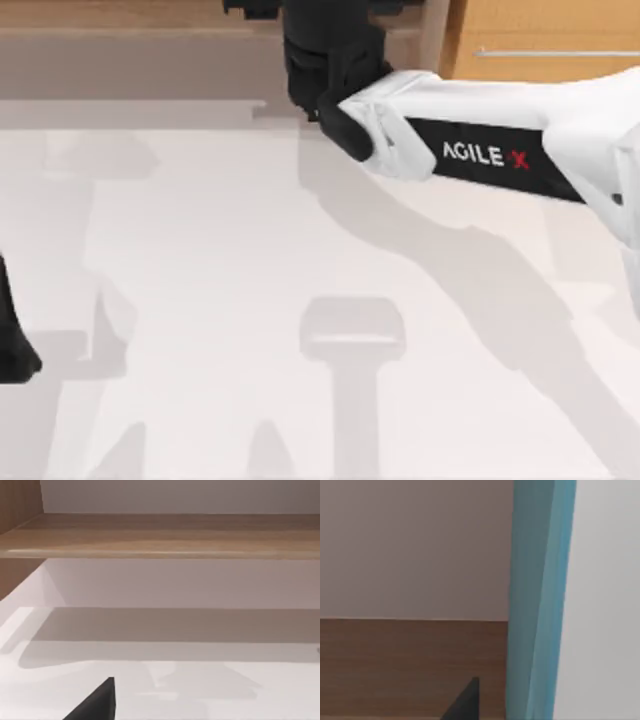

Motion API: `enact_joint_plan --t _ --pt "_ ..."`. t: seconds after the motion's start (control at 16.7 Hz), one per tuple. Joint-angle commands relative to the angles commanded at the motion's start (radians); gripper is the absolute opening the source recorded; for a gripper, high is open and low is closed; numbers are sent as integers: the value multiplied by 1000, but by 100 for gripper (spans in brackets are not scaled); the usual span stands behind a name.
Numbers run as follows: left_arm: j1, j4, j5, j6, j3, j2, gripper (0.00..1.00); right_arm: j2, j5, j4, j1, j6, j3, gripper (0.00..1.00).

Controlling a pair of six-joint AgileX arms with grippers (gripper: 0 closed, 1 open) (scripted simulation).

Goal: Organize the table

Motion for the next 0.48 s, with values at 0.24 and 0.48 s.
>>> enact_joint_plan --t 0.24,0.48 --pt "0 0 0 0 0 0 100 0 0 0 0 0 0 25" --pt "0 0 0 0 0 0 100 0 0 0 0 0 0 0"
